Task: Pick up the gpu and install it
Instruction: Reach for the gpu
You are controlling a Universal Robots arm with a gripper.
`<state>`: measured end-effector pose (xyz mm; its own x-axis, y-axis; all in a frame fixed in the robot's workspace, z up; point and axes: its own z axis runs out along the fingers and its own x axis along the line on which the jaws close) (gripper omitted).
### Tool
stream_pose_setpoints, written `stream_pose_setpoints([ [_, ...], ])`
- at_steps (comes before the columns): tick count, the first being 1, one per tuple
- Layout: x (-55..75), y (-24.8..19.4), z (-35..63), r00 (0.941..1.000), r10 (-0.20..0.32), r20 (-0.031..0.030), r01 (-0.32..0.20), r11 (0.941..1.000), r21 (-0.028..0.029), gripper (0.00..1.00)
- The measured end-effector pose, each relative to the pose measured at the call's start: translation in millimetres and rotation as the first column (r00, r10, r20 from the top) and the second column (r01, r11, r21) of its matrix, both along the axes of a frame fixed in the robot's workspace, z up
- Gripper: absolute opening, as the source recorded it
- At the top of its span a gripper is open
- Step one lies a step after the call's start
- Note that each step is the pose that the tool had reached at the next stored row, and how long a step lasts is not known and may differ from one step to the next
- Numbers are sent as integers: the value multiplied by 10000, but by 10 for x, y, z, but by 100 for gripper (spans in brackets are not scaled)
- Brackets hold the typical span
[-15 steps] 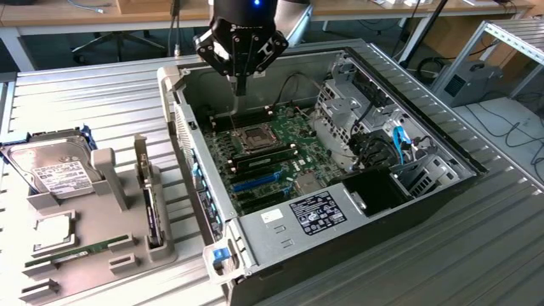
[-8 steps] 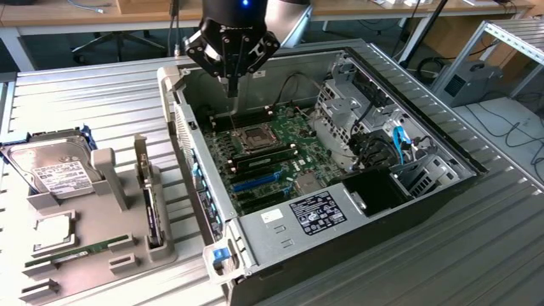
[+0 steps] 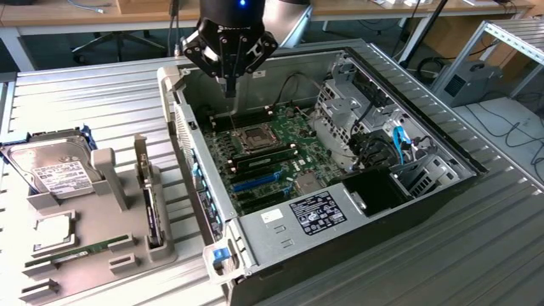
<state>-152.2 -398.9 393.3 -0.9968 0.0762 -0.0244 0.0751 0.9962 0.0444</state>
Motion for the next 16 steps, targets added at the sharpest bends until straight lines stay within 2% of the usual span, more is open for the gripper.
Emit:
stream_pose_setpoints([
  [16,-78,0,0,10000,1,0,-1,10000,0,11],
])
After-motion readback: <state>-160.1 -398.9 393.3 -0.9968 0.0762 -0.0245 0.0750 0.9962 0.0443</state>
